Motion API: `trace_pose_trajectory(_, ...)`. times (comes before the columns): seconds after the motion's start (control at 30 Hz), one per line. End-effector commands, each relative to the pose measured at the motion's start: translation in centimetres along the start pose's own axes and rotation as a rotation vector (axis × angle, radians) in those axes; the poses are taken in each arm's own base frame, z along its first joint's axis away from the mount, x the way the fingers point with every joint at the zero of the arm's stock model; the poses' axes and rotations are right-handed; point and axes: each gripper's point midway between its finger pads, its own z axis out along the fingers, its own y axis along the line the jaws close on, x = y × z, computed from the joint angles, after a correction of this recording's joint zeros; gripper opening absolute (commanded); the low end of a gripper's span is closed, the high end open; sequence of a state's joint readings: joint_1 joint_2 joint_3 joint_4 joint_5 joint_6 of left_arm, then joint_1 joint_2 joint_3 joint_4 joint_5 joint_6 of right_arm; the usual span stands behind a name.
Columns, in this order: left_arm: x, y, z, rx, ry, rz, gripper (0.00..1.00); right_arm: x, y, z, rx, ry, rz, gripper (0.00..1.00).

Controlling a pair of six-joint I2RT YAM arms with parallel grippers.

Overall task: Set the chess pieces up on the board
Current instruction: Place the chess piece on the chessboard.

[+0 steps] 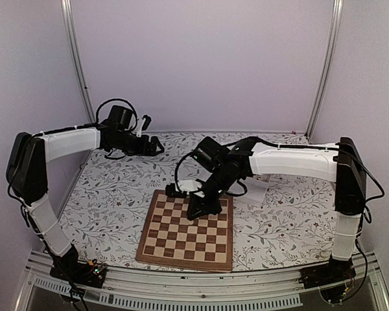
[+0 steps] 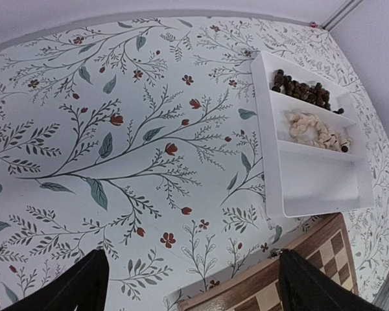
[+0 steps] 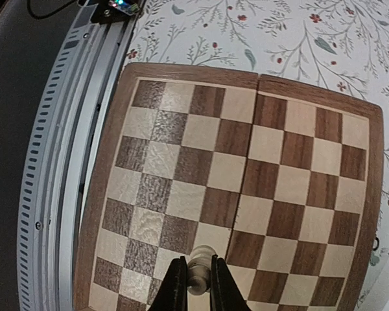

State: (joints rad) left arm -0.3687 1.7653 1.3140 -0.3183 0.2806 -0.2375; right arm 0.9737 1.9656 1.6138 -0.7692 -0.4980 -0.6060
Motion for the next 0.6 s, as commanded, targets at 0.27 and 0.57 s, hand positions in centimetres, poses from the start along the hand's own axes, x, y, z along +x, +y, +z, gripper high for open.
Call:
trace_pose_trajectory(0.27, -1.6, -0.1, -1.2, 0.006, -0.035, -0.001, 0.93, 0.5, 5.4, 2.9, -0.061, 0.050, -0.135, 0.02)
trace_pose_trajectory(0.57, -1.4, 0.0, -0.9, 0.011, -0.021, -0.010, 0.93, 1.4, 7.7, 4.7, -0.090, 0.088, -0.194, 0.02)
